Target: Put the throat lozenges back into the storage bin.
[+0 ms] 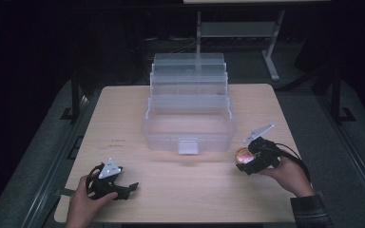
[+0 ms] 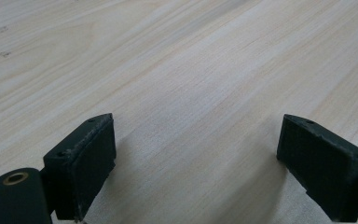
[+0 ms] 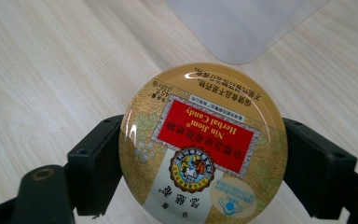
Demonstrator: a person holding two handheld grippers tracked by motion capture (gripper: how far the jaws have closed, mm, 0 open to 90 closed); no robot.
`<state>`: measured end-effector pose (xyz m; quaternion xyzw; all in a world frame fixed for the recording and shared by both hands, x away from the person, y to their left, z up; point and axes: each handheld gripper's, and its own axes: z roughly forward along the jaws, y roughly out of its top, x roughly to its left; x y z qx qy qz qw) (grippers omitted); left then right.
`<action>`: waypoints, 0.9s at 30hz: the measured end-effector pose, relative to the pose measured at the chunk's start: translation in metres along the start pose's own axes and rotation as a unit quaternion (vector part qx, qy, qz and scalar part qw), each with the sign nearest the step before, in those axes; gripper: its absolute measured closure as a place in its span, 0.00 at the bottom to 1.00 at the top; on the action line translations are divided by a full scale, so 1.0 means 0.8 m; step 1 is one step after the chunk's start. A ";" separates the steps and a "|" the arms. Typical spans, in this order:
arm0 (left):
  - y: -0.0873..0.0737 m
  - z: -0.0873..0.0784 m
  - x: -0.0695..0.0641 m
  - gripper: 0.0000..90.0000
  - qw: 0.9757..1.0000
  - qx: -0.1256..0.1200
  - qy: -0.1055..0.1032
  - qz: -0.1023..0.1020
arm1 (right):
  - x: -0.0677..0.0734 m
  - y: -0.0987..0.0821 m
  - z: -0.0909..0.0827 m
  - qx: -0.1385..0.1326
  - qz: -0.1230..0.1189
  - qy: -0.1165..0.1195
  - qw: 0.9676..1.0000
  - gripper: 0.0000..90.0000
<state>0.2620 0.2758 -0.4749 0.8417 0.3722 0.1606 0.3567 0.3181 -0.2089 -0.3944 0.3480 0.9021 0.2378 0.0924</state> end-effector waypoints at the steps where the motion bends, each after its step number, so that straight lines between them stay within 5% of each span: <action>1: 0.000 0.000 0.000 0.12 1.000 0.000 0.000 0.000 | -0.001 0.001 -0.001 0.000 0.000 0.000 1.000 0.22; 27: 0.000 0.000 0.000 0.12 1.000 -0.001 -0.001 -0.002 | -0.017 0.035 -0.032 -0.016 0.001 -0.016 1.000 0.22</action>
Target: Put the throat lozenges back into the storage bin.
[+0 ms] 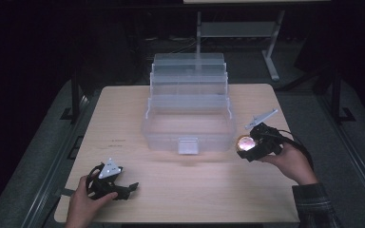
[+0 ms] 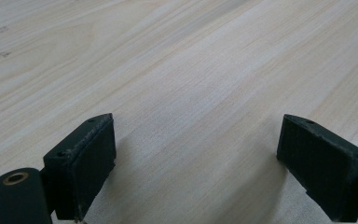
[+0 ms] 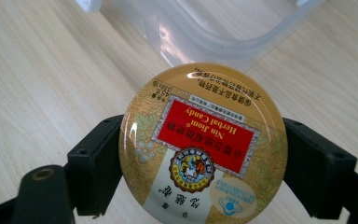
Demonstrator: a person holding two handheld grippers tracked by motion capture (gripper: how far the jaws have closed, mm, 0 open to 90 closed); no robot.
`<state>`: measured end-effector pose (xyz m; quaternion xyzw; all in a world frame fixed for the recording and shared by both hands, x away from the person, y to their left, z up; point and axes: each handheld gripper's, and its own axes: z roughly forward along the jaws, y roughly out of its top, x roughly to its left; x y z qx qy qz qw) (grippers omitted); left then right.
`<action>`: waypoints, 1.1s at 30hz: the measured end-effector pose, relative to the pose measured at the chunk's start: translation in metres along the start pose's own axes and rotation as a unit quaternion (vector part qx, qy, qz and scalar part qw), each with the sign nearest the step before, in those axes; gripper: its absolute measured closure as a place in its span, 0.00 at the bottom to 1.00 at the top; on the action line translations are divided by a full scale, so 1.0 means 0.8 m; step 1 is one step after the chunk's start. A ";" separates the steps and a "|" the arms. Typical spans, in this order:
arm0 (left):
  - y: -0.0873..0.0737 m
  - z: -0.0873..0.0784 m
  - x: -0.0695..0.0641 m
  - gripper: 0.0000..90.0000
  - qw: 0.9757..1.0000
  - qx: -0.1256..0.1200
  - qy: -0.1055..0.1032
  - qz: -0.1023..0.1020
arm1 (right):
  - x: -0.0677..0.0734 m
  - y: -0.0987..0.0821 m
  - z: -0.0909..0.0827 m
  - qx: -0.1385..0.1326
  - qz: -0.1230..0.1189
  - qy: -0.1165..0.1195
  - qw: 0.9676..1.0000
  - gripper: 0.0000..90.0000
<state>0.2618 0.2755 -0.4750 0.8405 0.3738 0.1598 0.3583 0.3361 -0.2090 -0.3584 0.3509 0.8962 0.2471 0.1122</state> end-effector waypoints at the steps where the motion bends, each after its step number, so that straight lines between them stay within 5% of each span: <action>1: 0.000 0.000 0.000 0.12 1.000 0.000 0.001 0.000 | -0.001 0.002 -0.001 -0.001 -0.001 -0.001 1.000 0.22; 18: 0.000 0.000 0.000 0.12 1.000 0.000 0.001 0.001 | -0.012 0.036 -0.017 -0.016 0.002 -0.010 1.000 0.22; 33: 0.000 0.000 0.000 0.12 1.000 0.001 0.001 0.002 | -0.016 0.070 -0.009 -0.020 -0.002 -0.007 1.000 0.22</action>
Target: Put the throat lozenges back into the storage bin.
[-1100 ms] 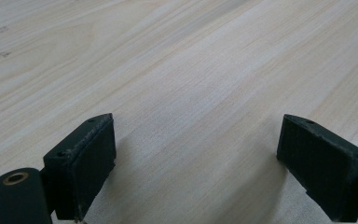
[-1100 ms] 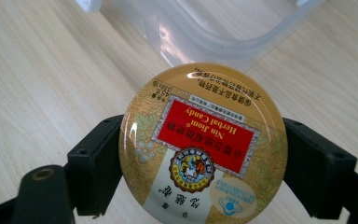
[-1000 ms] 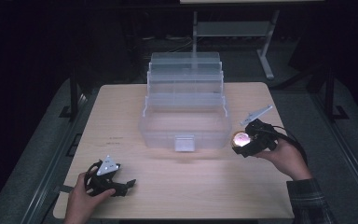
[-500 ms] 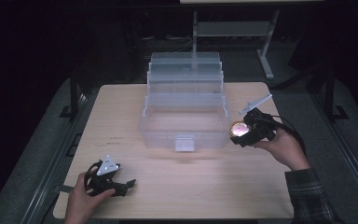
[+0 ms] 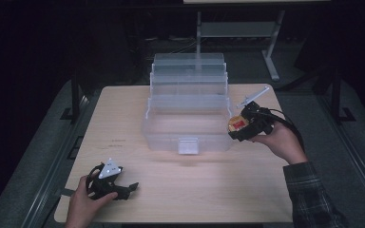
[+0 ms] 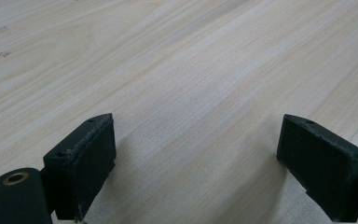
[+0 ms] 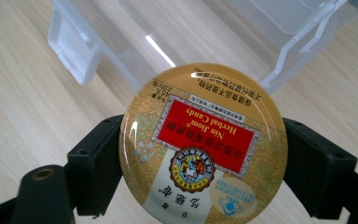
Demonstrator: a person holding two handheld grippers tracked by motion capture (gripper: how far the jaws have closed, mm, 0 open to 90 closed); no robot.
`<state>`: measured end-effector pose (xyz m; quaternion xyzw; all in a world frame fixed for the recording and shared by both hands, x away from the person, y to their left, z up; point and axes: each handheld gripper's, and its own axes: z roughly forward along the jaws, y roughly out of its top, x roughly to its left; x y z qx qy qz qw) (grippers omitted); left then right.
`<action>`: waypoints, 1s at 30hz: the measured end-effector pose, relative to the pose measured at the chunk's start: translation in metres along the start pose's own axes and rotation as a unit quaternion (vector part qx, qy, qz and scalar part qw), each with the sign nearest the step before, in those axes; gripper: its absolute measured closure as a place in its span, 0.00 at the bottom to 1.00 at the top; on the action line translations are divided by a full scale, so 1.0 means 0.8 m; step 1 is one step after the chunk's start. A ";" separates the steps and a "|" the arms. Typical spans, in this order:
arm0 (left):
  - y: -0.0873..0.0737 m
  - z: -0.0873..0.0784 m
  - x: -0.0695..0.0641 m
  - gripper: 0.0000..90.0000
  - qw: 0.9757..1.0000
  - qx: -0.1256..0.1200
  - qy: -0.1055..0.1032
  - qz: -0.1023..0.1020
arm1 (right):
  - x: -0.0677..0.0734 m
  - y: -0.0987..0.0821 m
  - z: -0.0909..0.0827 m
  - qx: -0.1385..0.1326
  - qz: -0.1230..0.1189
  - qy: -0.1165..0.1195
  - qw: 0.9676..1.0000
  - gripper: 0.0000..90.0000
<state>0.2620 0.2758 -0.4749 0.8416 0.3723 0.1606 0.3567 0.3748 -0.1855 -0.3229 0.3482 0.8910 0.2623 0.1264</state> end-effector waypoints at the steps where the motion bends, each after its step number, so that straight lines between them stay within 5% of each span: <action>1: 0.000 0.000 0.000 0.12 1.000 0.000 0.000 0.000 | 0.000 0.001 0.001 0.000 0.001 0.000 1.000 0.22; 30: 0.000 0.000 0.000 0.12 1.000 0.000 0.000 -0.001 | -0.011 0.037 0.056 0.008 0.011 0.004 1.000 0.22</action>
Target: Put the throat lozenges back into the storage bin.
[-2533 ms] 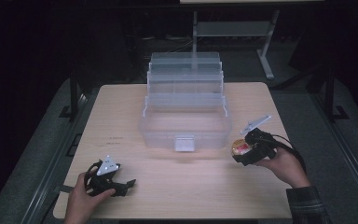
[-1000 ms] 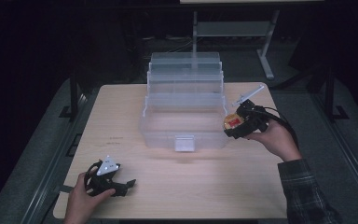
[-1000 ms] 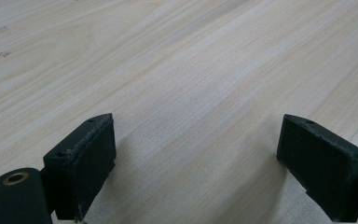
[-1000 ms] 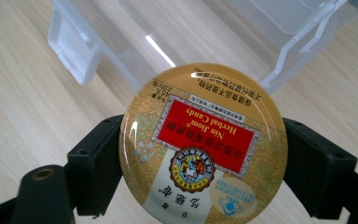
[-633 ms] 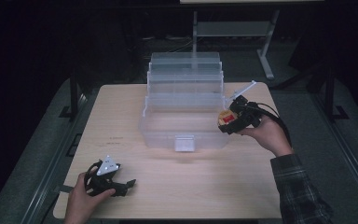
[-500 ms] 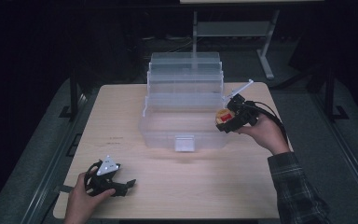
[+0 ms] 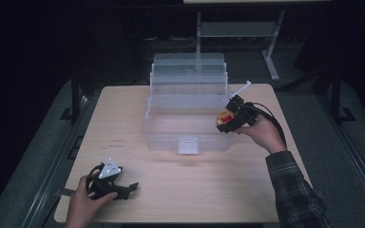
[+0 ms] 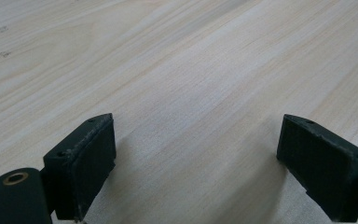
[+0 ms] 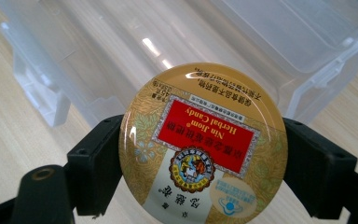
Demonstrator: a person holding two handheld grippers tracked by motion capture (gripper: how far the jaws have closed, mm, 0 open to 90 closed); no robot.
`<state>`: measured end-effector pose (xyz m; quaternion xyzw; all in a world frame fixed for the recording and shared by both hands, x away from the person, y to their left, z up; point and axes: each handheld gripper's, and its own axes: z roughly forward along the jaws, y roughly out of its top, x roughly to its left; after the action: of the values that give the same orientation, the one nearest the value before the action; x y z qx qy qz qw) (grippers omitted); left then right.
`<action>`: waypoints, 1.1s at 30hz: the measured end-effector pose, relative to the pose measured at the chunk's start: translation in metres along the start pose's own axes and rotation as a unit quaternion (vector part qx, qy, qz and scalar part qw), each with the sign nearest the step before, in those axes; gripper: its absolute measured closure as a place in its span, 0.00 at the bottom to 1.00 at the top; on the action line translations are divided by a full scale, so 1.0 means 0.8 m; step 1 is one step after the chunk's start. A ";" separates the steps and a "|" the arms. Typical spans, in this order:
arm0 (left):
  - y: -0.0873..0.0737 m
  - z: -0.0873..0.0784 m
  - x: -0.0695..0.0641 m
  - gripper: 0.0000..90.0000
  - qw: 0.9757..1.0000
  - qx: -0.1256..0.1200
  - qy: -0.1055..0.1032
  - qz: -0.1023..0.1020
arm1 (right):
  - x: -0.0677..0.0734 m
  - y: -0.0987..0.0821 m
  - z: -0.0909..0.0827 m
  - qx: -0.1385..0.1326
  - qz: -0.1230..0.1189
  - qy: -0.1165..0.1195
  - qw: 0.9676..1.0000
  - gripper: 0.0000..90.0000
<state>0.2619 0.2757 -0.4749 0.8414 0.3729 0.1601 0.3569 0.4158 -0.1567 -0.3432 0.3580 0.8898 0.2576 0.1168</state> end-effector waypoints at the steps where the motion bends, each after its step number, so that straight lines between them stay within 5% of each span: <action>1: 0.000 0.000 0.000 0.12 1.000 0.000 0.000 0.000 | 0.000 0.001 0.002 0.000 0.000 0.000 1.000 0.22; 19: 0.000 0.000 0.000 0.12 1.000 0.000 0.000 0.000 | -0.001 0.007 0.020 0.009 -0.001 -0.003 1.000 0.20; 33: 0.000 0.000 0.000 0.12 1.000 0.000 0.000 0.000 | -0.001 0.001 0.001 -0.011 0.000 -0.005 1.000 0.18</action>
<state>0.2619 0.2757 -0.4749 0.8415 0.3726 0.1602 0.3569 0.4176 -0.1565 -0.3433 0.3584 0.8863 0.2653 0.1249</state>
